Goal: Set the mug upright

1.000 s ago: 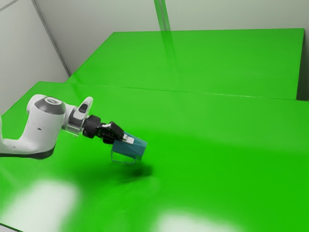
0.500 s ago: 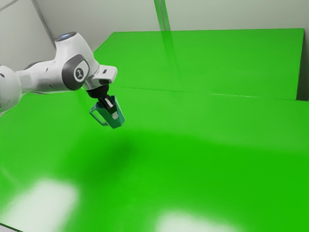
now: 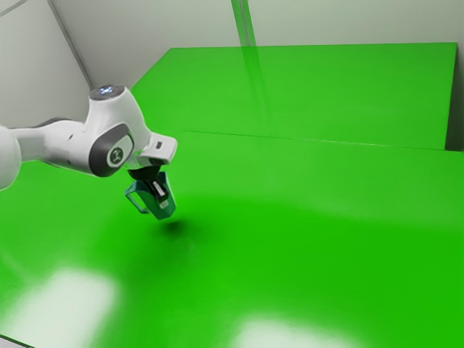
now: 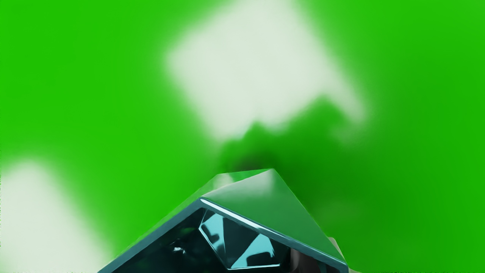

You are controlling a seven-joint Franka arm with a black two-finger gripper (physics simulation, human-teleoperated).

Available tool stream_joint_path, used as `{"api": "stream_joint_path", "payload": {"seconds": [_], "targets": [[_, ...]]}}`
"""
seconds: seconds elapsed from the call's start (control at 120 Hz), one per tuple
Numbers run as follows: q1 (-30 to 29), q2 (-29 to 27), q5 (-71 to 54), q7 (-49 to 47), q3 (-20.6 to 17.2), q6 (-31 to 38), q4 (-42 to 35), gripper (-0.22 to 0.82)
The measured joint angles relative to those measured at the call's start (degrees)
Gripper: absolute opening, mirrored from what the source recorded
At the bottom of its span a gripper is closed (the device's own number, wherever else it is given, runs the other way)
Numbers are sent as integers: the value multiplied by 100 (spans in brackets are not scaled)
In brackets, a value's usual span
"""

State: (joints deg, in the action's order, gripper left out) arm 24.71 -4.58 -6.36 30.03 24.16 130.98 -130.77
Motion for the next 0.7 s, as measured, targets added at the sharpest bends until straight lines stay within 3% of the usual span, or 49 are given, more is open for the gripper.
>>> {"api": "stream_joint_path", "payload": {"seconds": [0.7], "targets": [[399, 537, -127, -752, 15, 613, -15, -18]]}}
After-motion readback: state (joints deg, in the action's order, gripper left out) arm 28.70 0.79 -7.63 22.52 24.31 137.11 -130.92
